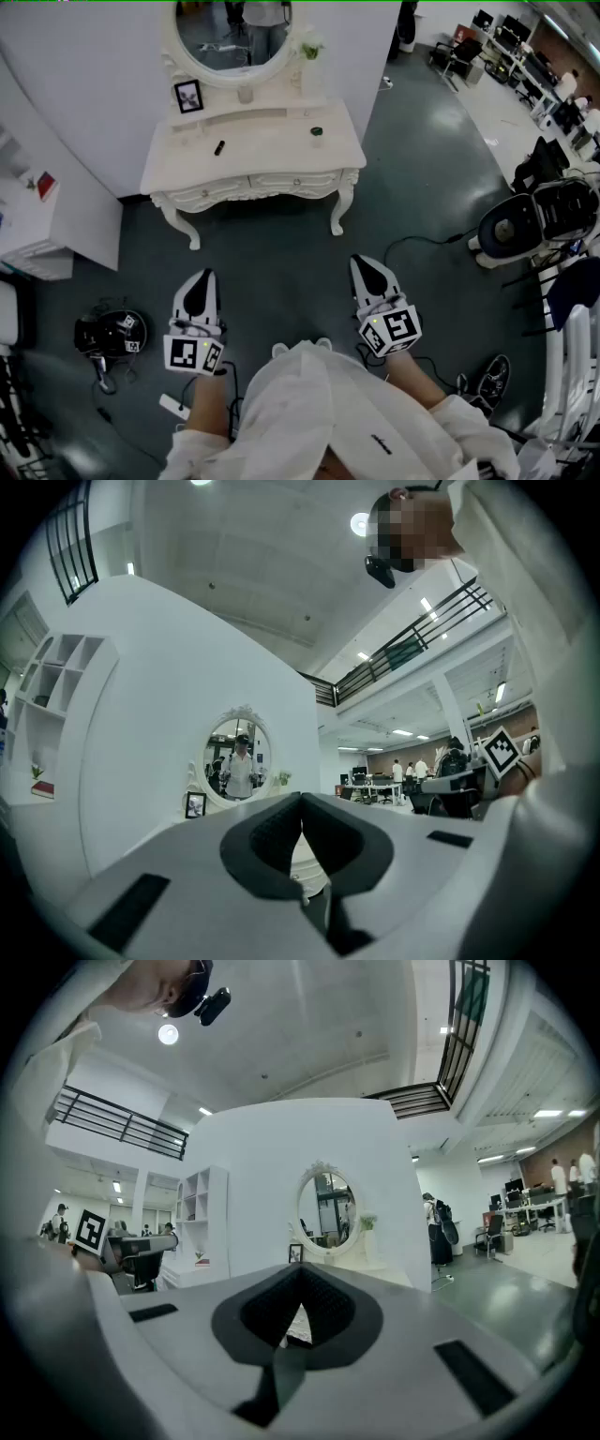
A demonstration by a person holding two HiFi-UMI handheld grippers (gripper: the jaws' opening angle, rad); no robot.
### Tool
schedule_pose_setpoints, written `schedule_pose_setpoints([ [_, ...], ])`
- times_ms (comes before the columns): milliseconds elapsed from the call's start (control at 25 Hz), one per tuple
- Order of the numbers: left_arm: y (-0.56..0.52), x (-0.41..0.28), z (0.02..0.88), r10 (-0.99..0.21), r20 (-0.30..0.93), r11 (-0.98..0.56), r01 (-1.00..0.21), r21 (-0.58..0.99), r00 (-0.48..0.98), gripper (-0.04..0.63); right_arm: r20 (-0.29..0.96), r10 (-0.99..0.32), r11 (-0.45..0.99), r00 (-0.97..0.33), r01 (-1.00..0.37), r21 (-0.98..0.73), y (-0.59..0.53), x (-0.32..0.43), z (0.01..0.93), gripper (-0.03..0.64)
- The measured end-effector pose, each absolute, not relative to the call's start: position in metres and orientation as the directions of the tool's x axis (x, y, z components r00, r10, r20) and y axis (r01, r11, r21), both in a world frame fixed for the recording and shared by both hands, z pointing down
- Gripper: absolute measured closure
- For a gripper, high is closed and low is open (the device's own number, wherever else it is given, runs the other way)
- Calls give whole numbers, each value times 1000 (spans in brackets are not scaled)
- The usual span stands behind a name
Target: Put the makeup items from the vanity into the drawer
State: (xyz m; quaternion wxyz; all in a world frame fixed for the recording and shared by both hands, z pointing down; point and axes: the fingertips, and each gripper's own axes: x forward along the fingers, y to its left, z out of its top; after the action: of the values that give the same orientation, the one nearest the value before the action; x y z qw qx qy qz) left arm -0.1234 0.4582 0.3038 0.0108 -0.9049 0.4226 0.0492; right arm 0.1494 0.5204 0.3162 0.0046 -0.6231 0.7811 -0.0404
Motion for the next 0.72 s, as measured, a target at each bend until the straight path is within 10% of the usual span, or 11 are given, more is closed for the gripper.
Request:
schedule_pose_setpoints([
  [640, 453, -131, 302, -770, -103, -636, -770, 51, 629, 563, 64, -962, 262, -265, -964, -43, 512, 131, 318, 599],
  [720, 452, -132, 304, -763, -104, -645, -761, 65, 638, 487, 68, -962, 261, -263, -964, -41, 510, 127, 319, 599],
])
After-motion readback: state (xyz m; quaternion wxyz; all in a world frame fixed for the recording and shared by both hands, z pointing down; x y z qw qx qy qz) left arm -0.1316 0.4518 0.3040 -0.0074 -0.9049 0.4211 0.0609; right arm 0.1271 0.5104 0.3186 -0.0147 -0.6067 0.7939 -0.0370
